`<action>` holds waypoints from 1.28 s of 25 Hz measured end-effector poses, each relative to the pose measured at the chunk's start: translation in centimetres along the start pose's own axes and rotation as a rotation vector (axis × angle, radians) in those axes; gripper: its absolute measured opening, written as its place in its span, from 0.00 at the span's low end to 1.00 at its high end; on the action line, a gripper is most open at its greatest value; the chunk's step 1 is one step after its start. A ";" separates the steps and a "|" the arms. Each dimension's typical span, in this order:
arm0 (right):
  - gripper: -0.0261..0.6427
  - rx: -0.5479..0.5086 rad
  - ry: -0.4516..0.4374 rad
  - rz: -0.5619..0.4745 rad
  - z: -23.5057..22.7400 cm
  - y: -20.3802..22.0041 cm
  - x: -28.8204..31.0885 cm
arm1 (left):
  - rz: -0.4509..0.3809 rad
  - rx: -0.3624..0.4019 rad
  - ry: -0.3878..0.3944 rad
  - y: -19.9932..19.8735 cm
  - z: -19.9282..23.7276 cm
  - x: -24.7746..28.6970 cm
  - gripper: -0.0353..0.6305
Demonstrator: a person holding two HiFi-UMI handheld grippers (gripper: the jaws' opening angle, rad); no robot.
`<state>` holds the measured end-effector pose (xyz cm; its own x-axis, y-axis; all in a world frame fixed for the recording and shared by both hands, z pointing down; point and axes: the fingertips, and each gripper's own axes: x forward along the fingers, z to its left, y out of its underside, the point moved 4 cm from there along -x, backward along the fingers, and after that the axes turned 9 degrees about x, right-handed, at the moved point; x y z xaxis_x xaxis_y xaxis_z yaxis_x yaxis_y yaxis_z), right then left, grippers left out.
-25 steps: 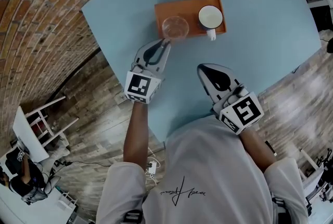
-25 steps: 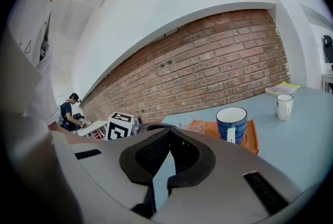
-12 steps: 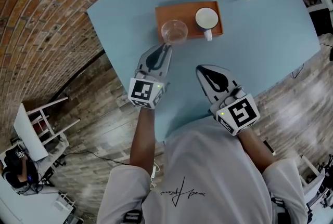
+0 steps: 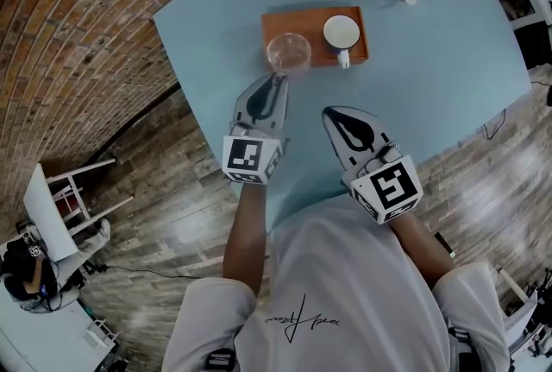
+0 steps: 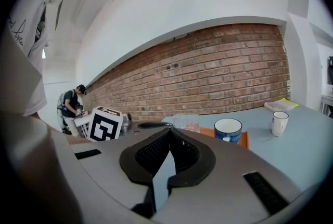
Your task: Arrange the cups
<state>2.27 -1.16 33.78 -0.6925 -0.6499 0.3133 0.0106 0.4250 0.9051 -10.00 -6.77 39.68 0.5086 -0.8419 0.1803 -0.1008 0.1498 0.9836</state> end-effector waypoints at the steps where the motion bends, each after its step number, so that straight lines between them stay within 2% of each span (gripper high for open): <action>1: 0.07 -0.002 0.001 0.001 0.0 0.0 0.0 | -0.004 0.000 -0.014 -0.1 -0.1 -0.1 0.14; 8: 0.07 -0.026 -0.008 0.004 0.0 -0.2 -0.2 | -0.011 -0.010 -0.104 0.0 -0.6 -0.1 0.14; 14: 0.07 -0.042 -0.019 0.019 -0.6 0.0 -0.6 | -0.005 0.026 -0.173 0.3 -1.0 0.9 0.14; 21: 0.07 -0.051 -0.017 0.036 -1.9 0.2 -0.7 | -0.006 0.016 -0.262 1.2 -1.1 2.2 0.14; 32: 0.07 -0.057 -0.018 0.084 -3.1 0.9 -0.6 | 0.008 0.062 -0.374 2.1 -1.6 4.3 0.14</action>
<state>4.94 -2.35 35.35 -0.7001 -0.6021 0.3839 0.1095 0.4407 0.8909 -6.66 -9.26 42.56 0.1614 -0.9737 0.1608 -0.1610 0.1348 0.9777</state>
